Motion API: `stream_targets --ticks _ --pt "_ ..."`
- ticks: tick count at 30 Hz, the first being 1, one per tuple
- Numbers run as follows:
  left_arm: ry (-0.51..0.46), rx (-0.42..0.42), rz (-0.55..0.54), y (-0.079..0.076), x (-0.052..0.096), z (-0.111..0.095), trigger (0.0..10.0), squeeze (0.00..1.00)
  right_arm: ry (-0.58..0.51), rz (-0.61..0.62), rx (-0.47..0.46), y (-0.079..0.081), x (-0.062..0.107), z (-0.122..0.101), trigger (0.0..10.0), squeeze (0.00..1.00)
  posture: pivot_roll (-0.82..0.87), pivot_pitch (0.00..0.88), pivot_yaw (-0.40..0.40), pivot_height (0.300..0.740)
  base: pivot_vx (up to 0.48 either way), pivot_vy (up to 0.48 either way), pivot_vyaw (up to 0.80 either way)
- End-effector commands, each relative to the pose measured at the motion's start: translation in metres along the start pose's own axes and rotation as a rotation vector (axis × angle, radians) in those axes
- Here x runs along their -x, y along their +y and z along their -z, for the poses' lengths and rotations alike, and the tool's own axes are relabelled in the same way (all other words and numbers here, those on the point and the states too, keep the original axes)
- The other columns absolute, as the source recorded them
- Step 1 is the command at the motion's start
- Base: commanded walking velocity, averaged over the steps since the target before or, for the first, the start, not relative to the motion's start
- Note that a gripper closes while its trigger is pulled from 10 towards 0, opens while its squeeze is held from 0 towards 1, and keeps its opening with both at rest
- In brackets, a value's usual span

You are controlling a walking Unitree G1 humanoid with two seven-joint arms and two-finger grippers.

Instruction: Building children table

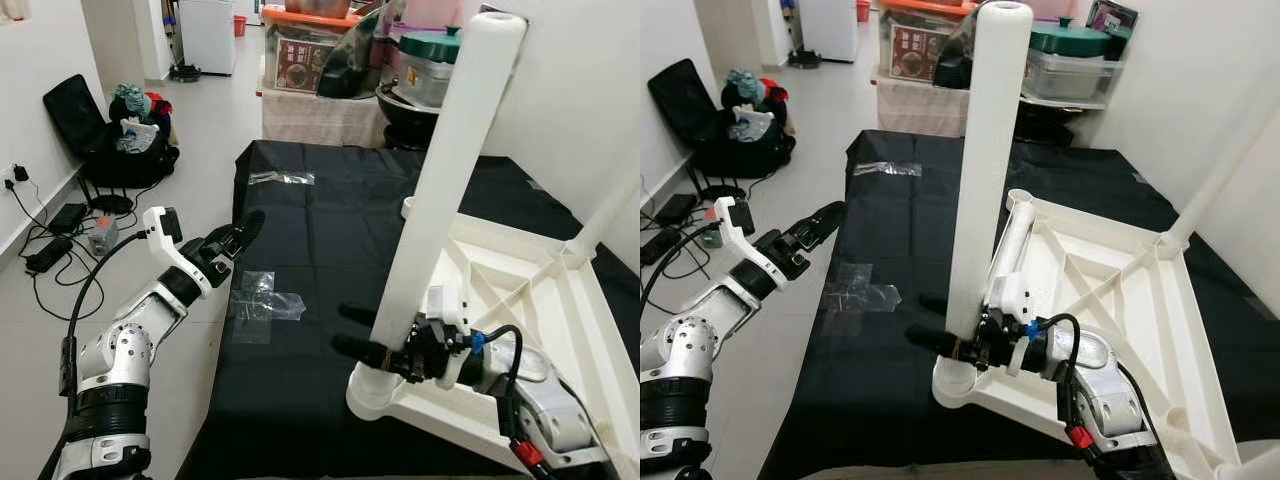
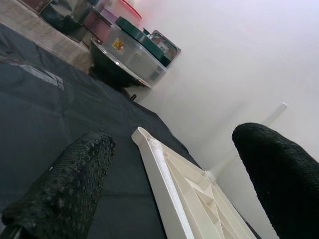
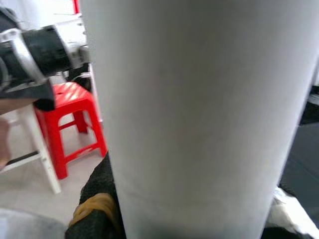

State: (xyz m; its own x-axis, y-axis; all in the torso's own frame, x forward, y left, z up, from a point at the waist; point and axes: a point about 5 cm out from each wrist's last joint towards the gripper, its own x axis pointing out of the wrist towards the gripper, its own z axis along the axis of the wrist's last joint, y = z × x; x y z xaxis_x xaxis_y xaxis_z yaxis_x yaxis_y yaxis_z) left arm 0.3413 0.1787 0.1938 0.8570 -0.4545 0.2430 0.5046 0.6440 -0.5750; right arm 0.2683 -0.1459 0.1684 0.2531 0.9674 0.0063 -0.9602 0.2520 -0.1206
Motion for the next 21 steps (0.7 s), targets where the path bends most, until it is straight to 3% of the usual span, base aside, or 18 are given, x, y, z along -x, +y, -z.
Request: stream_targets --ticks 1,8,15,19,21 --pt "0.006 0.002 0.004 -0.002 0.0 -0.001 10.0 0.0 0.04 -0.093 -0.063 0.012 -0.01 0.015 0.0 0.0 0.09 0.0 -0.116 0.74 0.0 0.0 0.0" --pt "0.007 0.007 0.001 0.0 0.002 -0.001 10.0 0.0 0.03 -0.098 -0.084 0.012 -0.011 0.018 0.0 0.0 0.09 0.0 -0.117 0.74 0.0 0.0 0.0" --pt "0.013 0.015 0.0 0.001 0.001 0.002 10.0 0.0 0.015 -0.013 -0.114 0.009 -0.009 0.023 0.0 0.0 0.08 0.0 -0.11 0.74 0.0 0.0 0.0" --pt "0.018 0.025 -0.002 0.002 0.001 0.003 10.0 0.0 0.184 0.167 -0.116 0.006 -0.004 0.051 0.0 0.0 0.07 0.0 -0.107 0.74 0.0 0.0 0.0" --pt "0.019 0.026 -0.003 0.002 0.001 0.004 10.0 0.0 0.207 0.216 -0.127 0.005 -0.003 0.055 0.0 0.0 0.07 0.0 -0.107 0.74 0.0 0.0 0.0"
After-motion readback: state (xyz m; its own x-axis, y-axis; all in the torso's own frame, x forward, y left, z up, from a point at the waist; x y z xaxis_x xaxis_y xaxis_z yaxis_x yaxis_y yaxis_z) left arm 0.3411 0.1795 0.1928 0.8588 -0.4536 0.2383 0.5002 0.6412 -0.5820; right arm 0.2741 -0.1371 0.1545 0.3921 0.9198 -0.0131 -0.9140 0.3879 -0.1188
